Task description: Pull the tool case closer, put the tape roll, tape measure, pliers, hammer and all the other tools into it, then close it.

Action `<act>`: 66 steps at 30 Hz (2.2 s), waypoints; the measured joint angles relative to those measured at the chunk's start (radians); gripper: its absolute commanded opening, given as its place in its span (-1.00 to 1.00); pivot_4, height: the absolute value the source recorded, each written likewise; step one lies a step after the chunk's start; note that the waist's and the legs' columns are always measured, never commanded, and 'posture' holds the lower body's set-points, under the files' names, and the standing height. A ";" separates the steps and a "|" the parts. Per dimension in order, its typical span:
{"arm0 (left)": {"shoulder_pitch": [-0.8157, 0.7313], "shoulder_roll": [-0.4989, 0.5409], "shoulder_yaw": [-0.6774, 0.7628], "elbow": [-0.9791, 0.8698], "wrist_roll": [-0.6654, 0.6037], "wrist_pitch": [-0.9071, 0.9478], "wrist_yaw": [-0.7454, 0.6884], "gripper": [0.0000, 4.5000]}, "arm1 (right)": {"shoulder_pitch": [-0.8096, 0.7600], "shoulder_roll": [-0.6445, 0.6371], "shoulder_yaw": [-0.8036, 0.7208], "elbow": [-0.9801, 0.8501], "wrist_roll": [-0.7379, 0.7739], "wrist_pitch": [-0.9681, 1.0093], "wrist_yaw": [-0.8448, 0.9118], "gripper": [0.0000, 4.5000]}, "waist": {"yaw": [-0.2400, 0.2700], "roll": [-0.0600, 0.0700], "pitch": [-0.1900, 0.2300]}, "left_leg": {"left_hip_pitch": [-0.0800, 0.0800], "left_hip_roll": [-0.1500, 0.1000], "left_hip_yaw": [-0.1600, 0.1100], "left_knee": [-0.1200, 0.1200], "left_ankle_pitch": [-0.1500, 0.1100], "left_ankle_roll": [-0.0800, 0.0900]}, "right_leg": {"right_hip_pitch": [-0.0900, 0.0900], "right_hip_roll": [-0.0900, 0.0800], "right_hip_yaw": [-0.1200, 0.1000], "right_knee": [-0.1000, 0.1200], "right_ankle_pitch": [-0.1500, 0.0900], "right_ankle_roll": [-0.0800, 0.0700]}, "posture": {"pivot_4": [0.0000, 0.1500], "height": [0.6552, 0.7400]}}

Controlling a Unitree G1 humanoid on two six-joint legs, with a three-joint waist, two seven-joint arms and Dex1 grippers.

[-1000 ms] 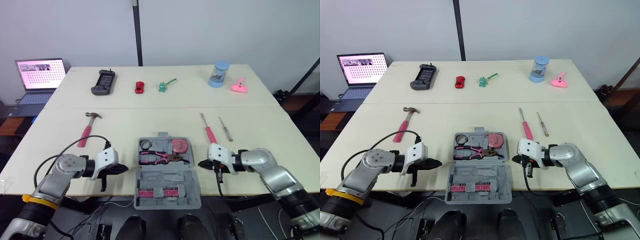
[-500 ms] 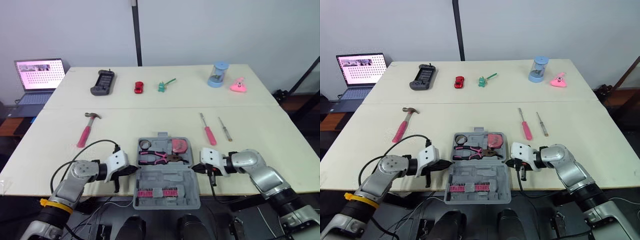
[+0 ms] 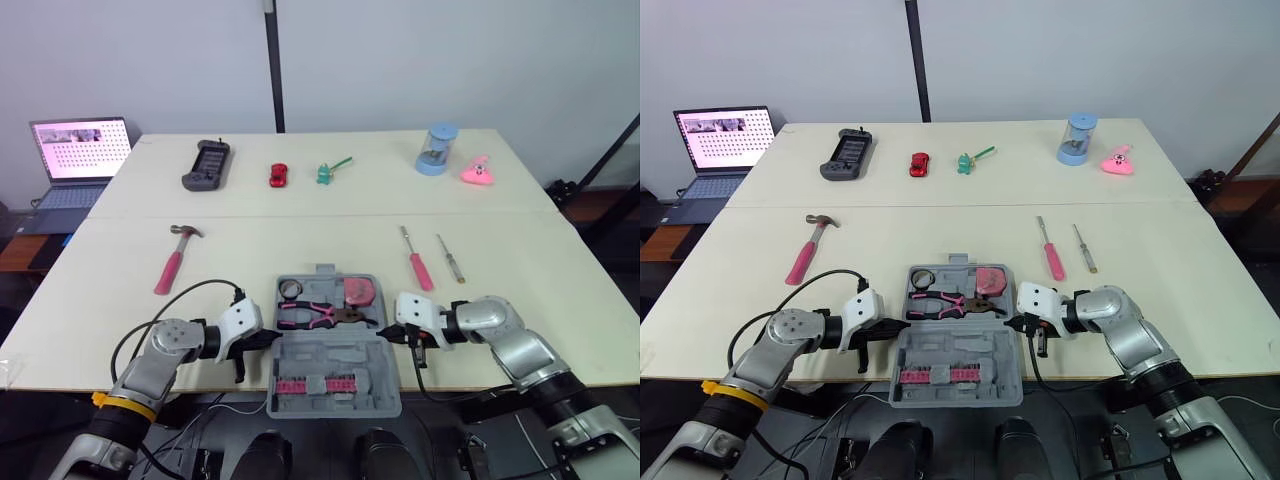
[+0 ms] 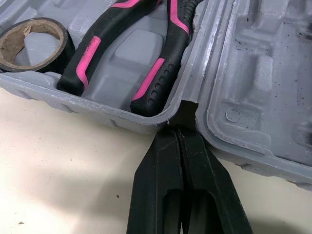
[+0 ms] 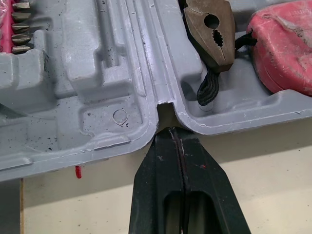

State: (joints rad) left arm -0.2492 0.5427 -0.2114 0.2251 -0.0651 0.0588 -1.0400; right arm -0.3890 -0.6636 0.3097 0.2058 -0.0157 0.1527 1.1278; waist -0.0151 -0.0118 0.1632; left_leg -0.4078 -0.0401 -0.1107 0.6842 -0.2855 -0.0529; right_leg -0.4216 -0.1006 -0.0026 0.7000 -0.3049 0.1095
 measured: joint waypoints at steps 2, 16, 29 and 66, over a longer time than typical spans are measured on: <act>-0.010 -0.005 0.001 0.009 0.000 0.005 0.008 -0.99 | -0.024 0.013 0.000 0.031 -0.009 -0.003 -0.003 -1.00 | 0.000 0.000 0.000 | 0.000 0.000 0.000 0.000 0.000 0.000 | 0.000 0.000 0.000 0.000 0.000 0.000 | 1.00 -0.55; -0.185 -0.040 -0.001 0.200 0.074 -0.010 0.094 -0.99 | -0.184 0.097 0.000 0.295 -0.070 -0.129 -0.024 -1.00 | -0.005 0.000 0.000 | 0.000 0.000 0.000 0.000 0.001 -0.002 | -0.001 0.002 0.000 0.001 0.000 0.000 | 1.00 -0.55; -0.197 -0.085 0.008 0.222 0.079 -0.004 0.160 -0.99 | -0.247 0.135 -0.023 0.429 -0.094 -0.186 -0.076 -1.00 | -0.004 0.000 0.000 | 0.000 0.000 0.000 0.000 0.002 -0.003 | -0.001 0.002 0.000 0.001 0.000 0.000 | 1.00 -0.55; -0.248 -0.136 0.010 0.305 0.110 -0.047 0.172 -0.99 | -0.223 0.116 -0.053 0.422 -0.098 -0.185 -0.090 -1.00 | 0.004 0.000 0.000 | 0.000 -0.001 0.000 0.001 0.002 -0.003 | 0.000 0.001 0.000 0.001 0.000 0.000 | 1.00 -0.55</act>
State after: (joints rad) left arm -0.4972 0.4063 -0.2018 0.5298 0.0446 0.0116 -0.8684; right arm -0.6117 -0.5476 0.2567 0.6283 -0.1134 -0.0319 1.0382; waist -0.0110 -0.0117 0.1630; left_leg -0.4082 -0.0415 -0.1106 0.6850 -0.2836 -0.0562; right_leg -0.4212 -0.0994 -0.0031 0.7012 -0.3047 0.1096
